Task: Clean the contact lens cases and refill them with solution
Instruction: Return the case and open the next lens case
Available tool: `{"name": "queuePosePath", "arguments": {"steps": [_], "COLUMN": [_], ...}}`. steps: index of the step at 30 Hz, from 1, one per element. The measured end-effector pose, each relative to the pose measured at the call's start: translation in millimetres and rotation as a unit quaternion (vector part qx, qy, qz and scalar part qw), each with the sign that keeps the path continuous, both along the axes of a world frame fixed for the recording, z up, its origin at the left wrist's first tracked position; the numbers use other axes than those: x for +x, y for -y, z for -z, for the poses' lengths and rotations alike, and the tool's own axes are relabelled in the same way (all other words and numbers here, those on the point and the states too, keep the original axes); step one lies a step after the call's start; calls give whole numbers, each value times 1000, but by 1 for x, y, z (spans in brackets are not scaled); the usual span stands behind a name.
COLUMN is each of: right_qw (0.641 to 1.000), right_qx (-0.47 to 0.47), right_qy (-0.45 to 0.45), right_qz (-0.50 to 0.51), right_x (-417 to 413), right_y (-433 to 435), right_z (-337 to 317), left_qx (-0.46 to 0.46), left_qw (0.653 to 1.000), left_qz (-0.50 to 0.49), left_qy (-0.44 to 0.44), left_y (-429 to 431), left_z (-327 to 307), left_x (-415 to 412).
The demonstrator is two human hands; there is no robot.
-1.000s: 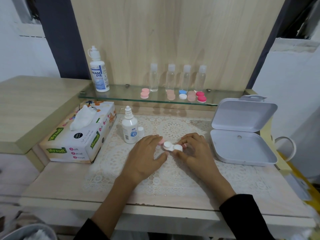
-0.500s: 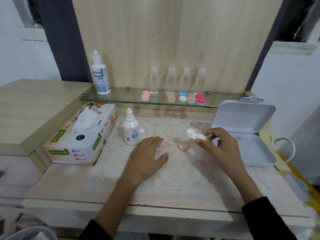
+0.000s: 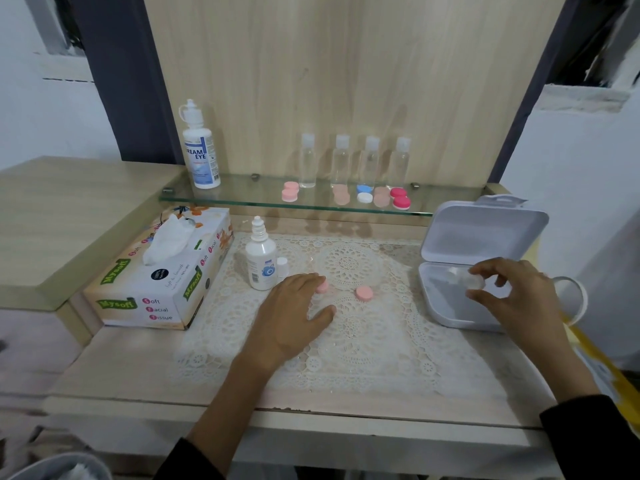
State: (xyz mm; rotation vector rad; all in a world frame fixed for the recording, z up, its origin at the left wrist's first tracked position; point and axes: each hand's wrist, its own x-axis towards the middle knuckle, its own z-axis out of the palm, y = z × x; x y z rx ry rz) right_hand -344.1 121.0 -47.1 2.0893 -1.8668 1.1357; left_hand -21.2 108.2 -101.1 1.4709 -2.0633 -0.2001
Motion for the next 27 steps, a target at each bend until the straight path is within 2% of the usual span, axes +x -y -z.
{"name": "queuePosePath", "arguments": {"steps": [6,14,21,27], "right_qw": [993,990,997,985], "right_qx": [-65,-88,-78,-63], "right_qy": [-97,-111,15,136], "right_qz": [-21,-27,-11,-89], "right_x": [0,0,9,56], "right_y": [3,4,3,-4], "right_z": [3,5,7,6], "left_qx": [5,3,5,15], "left_qw": [1000,1000,1000,1000], "left_qz": [0,1,4,3], "left_qy": [-3,-5,-4,-13], "left_y": [0,0,0,-3], "left_z": [-2,0,-2,-3], "left_x": [0,0,0,0]}}
